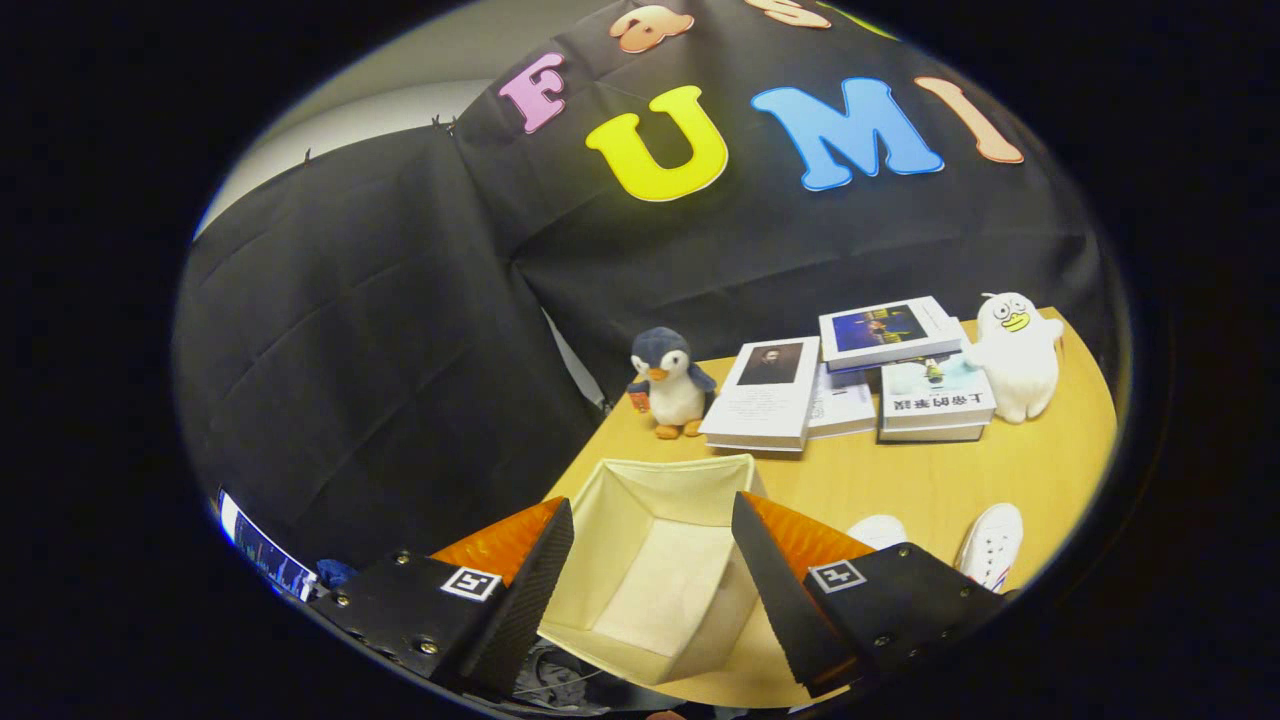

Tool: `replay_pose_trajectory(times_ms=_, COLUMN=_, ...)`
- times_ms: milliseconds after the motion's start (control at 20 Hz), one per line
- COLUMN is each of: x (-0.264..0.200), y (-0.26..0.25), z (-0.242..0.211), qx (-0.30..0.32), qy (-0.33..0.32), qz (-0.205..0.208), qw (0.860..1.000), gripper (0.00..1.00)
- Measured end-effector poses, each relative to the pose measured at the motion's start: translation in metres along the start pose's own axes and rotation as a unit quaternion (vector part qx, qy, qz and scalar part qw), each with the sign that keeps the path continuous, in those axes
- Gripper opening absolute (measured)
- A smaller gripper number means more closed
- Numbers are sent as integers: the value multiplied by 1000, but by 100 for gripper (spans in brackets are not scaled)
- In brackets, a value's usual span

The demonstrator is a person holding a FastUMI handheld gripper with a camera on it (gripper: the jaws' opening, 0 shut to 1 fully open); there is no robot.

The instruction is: Open the storage box then place both shoes into the box .Put the left shoe in first, then the right shoe, with the right side of both shoes facing outward in a uniform manner.

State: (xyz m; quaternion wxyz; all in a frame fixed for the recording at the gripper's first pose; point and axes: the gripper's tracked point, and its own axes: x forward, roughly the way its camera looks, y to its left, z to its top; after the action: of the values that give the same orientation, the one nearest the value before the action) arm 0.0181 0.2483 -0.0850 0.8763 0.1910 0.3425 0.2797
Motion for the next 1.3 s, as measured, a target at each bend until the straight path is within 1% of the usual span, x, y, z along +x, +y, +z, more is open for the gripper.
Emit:
replay_pose_trajectory(times_ms=150, x=-1, y=-37, z=-17, qx=-11, qy=17, qz=-36, qw=999, gripper=96)
replay_pose_trajectory(times_ms=550, x=7, y=-110, z=-59, qx=-11, qy=68, qz=-90, qw=994, gripper=96)
replay_pose_trajectory(times_ms=900, x=15, y=-164, z=-91, qx=30, qy=110, qz=-119, qw=986, gripper=97)
replay_pose_trajectory(times_ms=1150, x=18, y=-189, z=-126, qx=62, qy=155, qz=-127, qw=978, gripper=96)
replay_pose_trajectory(times_ms=1200, x=19, y=-193, z=-133, qx=68, qy=162, qz=-129, qw=976, gripper=95)
replay_pose_trajectory(times_ms=1300, x=18, y=-204, z=-145, qx=81, qy=174, qz=-140, qw=971, gripper=95)
